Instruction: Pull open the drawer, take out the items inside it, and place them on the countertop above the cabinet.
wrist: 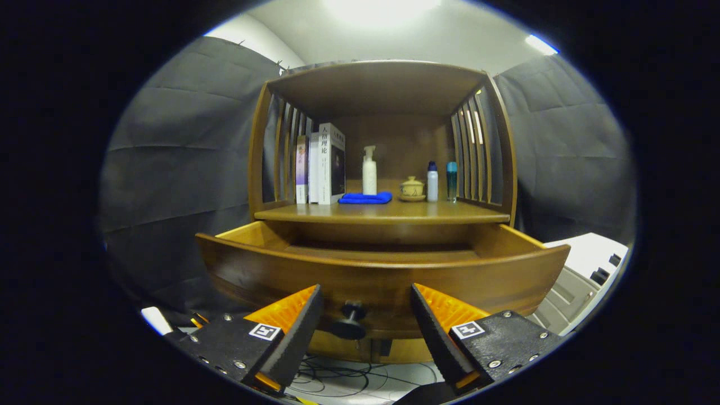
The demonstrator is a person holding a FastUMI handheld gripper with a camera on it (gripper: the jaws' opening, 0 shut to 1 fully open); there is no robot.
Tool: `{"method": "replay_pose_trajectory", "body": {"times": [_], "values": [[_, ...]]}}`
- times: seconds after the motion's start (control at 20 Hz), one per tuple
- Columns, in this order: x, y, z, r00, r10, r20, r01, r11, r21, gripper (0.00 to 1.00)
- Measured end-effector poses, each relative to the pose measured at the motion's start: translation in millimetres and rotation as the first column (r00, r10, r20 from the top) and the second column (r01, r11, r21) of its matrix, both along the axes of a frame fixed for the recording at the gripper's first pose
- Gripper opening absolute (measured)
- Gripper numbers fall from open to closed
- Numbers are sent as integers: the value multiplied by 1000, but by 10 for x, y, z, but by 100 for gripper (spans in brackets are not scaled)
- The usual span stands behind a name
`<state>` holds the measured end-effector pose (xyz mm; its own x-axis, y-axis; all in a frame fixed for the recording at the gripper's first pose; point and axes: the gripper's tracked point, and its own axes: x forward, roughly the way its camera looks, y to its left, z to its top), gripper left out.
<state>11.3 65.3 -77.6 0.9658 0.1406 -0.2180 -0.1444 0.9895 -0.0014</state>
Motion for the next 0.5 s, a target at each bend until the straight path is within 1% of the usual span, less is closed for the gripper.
{"method": "replay_pose_trajectory", "body": {"times": [0.15,0.35,0.4,0.5], "values": [[173,-90,287,1000,6,-13,-6,1000,24,94],[516,-105,421,990,59,-127,-54,998,42,95],[601,-112,416,983,81,-162,-78,997,26,95],[768,-146,374,967,96,-236,-97,995,10,94]]}}
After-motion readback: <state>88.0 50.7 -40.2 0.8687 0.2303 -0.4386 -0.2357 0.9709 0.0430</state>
